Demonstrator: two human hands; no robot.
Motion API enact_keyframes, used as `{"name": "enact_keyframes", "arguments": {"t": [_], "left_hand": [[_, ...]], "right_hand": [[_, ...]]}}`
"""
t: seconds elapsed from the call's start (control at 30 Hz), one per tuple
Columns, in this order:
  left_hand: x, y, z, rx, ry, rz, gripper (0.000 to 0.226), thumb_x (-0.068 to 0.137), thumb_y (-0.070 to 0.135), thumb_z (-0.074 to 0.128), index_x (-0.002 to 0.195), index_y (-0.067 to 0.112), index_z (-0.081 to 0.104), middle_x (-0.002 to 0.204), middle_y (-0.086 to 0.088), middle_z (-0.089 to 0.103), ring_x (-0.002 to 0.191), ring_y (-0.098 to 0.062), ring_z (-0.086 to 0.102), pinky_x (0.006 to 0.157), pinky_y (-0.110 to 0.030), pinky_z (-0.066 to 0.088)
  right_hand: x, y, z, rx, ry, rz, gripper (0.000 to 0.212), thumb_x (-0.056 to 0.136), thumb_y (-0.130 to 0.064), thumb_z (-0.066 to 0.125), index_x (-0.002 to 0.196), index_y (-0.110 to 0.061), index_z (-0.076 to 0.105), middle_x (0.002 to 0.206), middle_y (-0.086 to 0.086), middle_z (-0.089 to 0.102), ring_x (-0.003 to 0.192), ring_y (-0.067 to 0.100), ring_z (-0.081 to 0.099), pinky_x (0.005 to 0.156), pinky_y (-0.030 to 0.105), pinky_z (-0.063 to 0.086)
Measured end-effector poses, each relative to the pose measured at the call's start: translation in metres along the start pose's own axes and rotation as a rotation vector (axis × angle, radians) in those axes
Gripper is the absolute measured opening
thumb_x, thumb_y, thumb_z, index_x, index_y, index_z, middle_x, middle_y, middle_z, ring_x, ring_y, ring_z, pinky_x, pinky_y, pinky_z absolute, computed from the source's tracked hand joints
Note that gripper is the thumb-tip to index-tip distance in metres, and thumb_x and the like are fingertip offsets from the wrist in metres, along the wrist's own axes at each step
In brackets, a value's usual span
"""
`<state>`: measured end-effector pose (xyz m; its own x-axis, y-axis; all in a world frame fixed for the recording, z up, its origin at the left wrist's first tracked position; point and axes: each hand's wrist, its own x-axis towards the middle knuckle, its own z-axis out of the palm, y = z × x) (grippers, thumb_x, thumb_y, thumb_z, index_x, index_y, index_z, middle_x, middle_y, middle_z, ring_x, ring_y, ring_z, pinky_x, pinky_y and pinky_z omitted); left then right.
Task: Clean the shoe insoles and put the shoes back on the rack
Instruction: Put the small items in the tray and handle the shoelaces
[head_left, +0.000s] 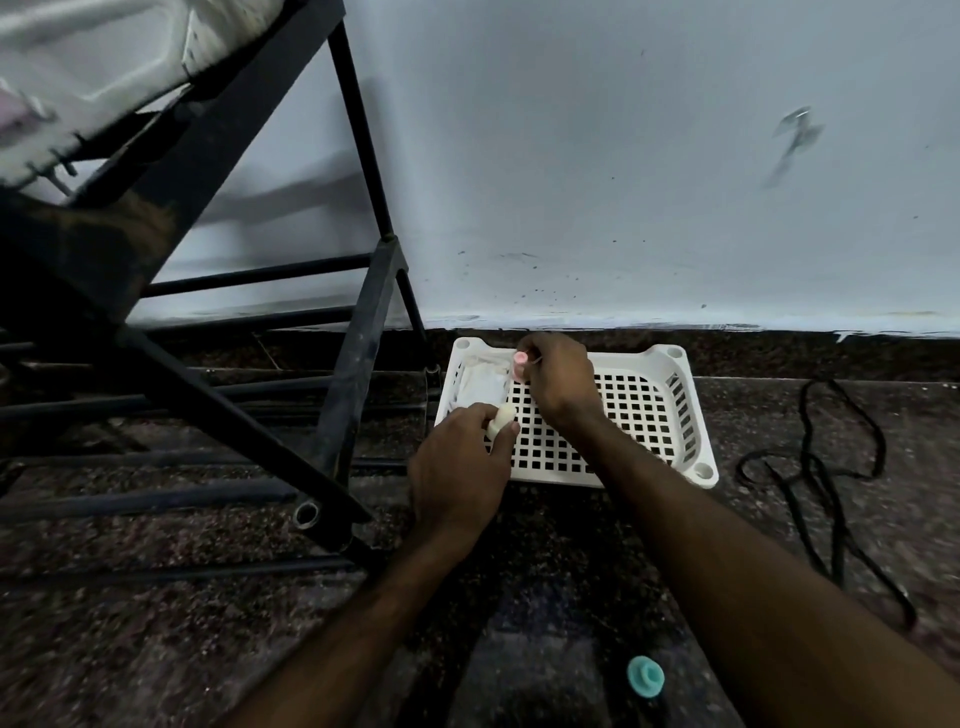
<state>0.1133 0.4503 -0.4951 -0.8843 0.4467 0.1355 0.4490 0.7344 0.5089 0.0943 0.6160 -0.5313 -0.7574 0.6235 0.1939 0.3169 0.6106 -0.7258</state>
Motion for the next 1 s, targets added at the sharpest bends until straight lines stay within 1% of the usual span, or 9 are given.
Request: {"name": "enact_keyframes", "arguments": {"t": [0.13, 0.23, 0.3, 0.4, 0.5, 0.7, 0.8, 0.9, 1.0], "left_hand": [[0.004, -0.003, 0.005, -0.007, -0.028, -0.038, 0.035, 0.089, 0.054, 0.054, 0.113, 0.03, 0.064, 0.103, 0.005, 0.071, 0.097, -0.021, 0.066, 0.081, -0.033, 0.049], [0.002, -0.003, 0.009, -0.019, -0.031, -0.035, 0.035, 0.089, 0.053, 0.055, 0.113, 0.029, 0.065, 0.106, 0.005, 0.07, 0.1, -0.021, 0.065, 0.083, -0.034, 0.049], [0.001, 0.0, 0.009, -0.031, -0.001, -0.014, 0.035, 0.089, 0.053, 0.055, 0.113, 0.029, 0.065, 0.106, 0.006, 0.07, 0.099, -0.02, 0.064, 0.08, -0.032, 0.048], [0.002, 0.007, 0.007, -0.051, 0.052, 0.032, 0.035, 0.089, 0.054, 0.056, 0.114, 0.032, 0.065, 0.104, 0.008, 0.069, 0.098, -0.016, 0.063, 0.073, -0.028, 0.042], [0.004, 0.011, 0.009, -0.089, 0.055, 0.046, 0.032, 0.087, 0.054, 0.059, 0.11, 0.032, 0.065, 0.097, 0.008, 0.068, 0.093, -0.015, 0.063, 0.068, -0.028, 0.039], [0.005, 0.01, 0.016, -0.157, 0.034, 0.055, 0.026, 0.083, 0.049, 0.066, 0.105, 0.036, 0.064, 0.099, 0.011, 0.069, 0.089, -0.015, 0.065, 0.07, -0.031, 0.048], [0.012, 0.005, 0.016, -0.15, 0.004, 0.068, 0.045, 0.075, 0.047, 0.074, 0.116, 0.035, 0.06, 0.106, 0.012, 0.069, 0.1, -0.014, 0.064, 0.077, -0.031, 0.049], [0.009, 0.001, 0.012, -0.029, 0.043, 0.137, 0.052, 0.08, 0.04, 0.071, 0.129, 0.029, 0.054, 0.127, 0.009, 0.057, 0.115, -0.016, 0.054, 0.083, -0.035, 0.048], [0.004, -0.001, 0.007, 0.136, 0.105, 0.174, 0.042, 0.088, 0.03, 0.062, 0.129, 0.026, 0.055, 0.127, 0.004, 0.053, 0.111, -0.019, 0.052, 0.077, -0.036, 0.049]], "right_hand": [[-0.012, 0.002, -0.01, 0.023, 0.09, -0.044, 0.029, 0.086, -0.006, 0.06, 0.115, -0.009, 0.061, 0.109, 0.007, 0.062, 0.099, 0.022, 0.059, 0.086, 0.037, 0.049], [-0.022, 0.004, -0.023, 0.031, 0.167, -0.047, 0.029, 0.084, 0.0, 0.061, 0.111, -0.009, 0.063, 0.105, 0.004, 0.064, 0.098, 0.018, 0.059, 0.086, 0.034, 0.049], [-0.034, 0.002, -0.033, 0.123, 0.196, -0.036, 0.019, 0.086, -0.006, 0.061, 0.103, -0.011, 0.066, 0.092, 0.0, 0.067, 0.085, 0.013, 0.061, 0.078, 0.031, 0.05], [-0.062, -0.009, -0.053, 0.334, 0.052, -0.029, 0.01, 0.092, -0.021, 0.062, 0.095, -0.016, 0.07, 0.074, -0.005, 0.07, 0.068, 0.004, 0.063, 0.066, 0.022, 0.051], [-0.082, -0.011, -0.063, 0.388, -0.121, -0.091, 0.015, 0.093, -0.027, 0.061, 0.098, -0.018, 0.071, 0.076, -0.005, 0.072, 0.071, 0.005, 0.066, 0.067, 0.023, 0.053], [-0.072, -0.008, -0.065, 0.238, -0.187, -0.104, 0.015, 0.08, -0.025, 0.076, 0.09, -0.015, 0.07, 0.072, -0.003, 0.067, 0.062, 0.01, 0.06, 0.061, 0.019, 0.048], [-0.058, -0.01, -0.061, 0.152, -0.147, -0.114, 0.017, 0.082, -0.026, 0.073, 0.093, -0.014, 0.071, 0.075, -0.005, 0.066, 0.066, 0.007, 0.058, 0.066, 0.024, 0.048], [-0.038, -0.004, -0.053, -0.028, -0.065, -0.126, 0.022, 0.086, -0.029, 0.067, 0.104, -0.015, 0.07, 0.091, -0.001, 0.067, 0.082, 0.013, 0.06, 0.075, 0.029, 0.048], [-0.021, 0.0, -0.043, -0.18, -0.078, -0.099, 0.026, 0.088, -0.028, 0.063, 0.11, -0.014, 0.068, 0.107, 0.005, 0.064, 0.099, 0.022, 0.059, 0.084, 0.034, 0.047]]}}
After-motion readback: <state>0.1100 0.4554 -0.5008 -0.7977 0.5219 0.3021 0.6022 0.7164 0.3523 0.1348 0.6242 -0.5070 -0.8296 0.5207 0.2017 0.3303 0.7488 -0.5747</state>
